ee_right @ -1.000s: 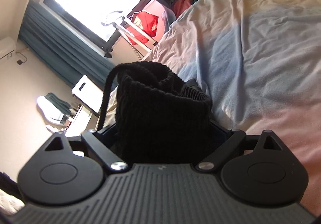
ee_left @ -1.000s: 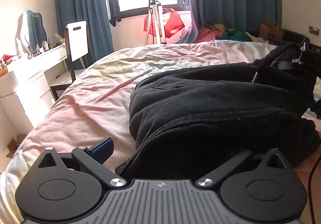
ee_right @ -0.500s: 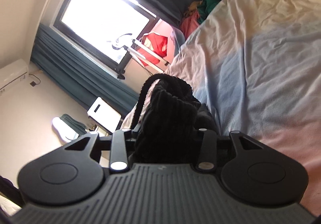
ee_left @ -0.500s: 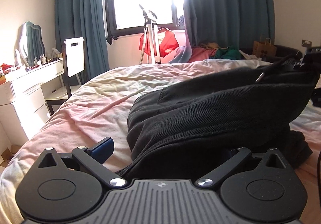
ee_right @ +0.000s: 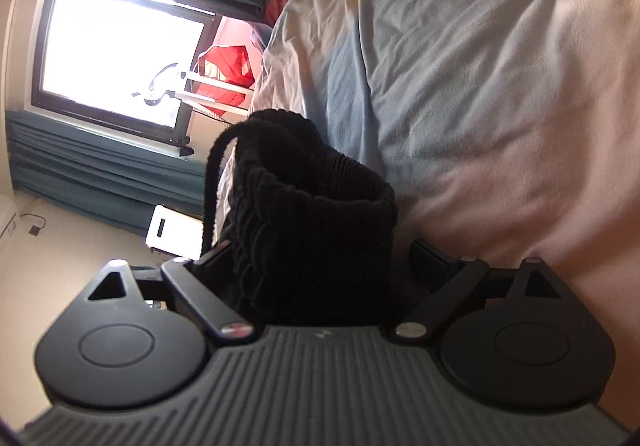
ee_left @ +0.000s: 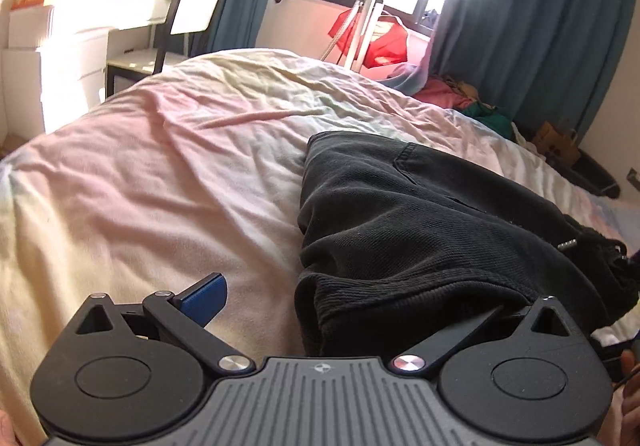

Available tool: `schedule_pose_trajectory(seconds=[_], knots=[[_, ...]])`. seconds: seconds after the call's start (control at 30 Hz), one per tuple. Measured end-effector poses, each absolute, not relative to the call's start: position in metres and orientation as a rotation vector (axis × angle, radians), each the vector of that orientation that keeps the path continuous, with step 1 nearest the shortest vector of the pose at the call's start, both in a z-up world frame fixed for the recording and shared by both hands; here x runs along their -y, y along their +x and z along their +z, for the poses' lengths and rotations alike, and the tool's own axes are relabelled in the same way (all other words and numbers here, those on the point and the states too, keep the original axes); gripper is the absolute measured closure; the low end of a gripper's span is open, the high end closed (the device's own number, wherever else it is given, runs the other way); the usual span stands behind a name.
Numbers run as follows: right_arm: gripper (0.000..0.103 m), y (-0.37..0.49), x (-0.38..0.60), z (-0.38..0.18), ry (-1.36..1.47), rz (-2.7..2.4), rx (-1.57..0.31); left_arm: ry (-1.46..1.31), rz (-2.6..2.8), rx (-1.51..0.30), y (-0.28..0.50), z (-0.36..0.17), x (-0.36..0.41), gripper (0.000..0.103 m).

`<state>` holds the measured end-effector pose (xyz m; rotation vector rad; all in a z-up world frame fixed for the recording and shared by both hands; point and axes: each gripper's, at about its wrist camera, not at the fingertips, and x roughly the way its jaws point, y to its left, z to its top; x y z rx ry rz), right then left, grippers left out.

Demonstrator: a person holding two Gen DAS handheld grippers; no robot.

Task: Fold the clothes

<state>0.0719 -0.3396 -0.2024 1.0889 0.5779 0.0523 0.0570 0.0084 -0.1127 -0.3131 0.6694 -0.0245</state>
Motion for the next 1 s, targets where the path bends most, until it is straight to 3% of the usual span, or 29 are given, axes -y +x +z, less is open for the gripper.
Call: schedule_pose_trajectory(seconds=[0.1, 0.53, 0.73, 0.87, 1.0], knots=[[0.000, 0.073, 0.332, -0.204, 1.064, 0.069, -0.615, -0.403, -0.008, -0.709, 0.059, -0.119, -0.021, 0.000], [0.000, 0.081, 0.322, -0.207, 1.076, 0.181, -0.668, -0.483, 0.020, -0.753, 0.060, -0.125, -0.039, 0.000], [0.000, 0.068, 0.330, -0.182, 1.197, 0.383, -0.524, -0.550, 0.047, -0.759, 0.061, -0.127, -0.050, 0.000], [0.000, 0.065, 0.341, -0.190, 1.292, 0.347, -0.523, -0.554, 0.045, -0.764, 0.064, -0.128, -0.052, 0.000], [0.000, 0.071, 0.333, -0.196, 1.147, 0.200, -0.665, -0.543, 0.043, -0.768, 0.067, -0.127, -0.050, 0.000]])
